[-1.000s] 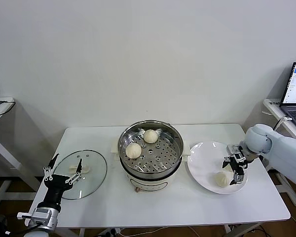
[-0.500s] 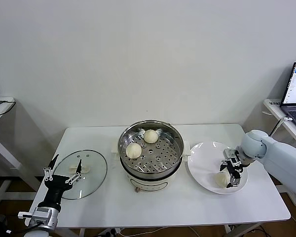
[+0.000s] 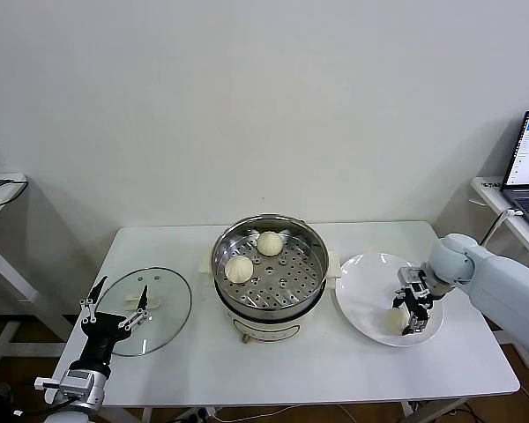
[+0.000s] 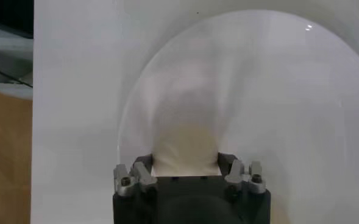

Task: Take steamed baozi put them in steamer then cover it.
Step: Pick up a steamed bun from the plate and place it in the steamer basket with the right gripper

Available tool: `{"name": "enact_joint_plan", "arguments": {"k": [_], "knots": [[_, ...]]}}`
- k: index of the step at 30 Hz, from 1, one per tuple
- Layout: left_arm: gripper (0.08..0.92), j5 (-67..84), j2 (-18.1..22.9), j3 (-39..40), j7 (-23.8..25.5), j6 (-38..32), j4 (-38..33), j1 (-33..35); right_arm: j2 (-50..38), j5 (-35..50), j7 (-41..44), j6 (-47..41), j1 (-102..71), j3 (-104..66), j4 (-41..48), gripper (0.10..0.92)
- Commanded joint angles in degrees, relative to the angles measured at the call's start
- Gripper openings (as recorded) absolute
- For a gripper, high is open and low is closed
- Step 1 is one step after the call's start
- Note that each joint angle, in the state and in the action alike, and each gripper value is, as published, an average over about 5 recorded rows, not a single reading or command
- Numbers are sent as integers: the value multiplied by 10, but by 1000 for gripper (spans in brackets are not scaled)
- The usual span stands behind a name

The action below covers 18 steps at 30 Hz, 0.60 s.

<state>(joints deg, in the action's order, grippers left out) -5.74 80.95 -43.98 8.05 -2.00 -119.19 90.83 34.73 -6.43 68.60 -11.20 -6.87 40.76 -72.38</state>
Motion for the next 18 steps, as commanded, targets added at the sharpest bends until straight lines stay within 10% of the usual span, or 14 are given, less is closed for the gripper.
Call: {"name": "enact_joint_plan", "arguments": {"k": [1,18], "knots": [[823,0,0,-1,0,0,-2,1,-14,33,2,-2,47,15,-10,712],[823,-1,-3,5,-3,2,-16,4,16,176,40,78,495,255,-83,710]]}}
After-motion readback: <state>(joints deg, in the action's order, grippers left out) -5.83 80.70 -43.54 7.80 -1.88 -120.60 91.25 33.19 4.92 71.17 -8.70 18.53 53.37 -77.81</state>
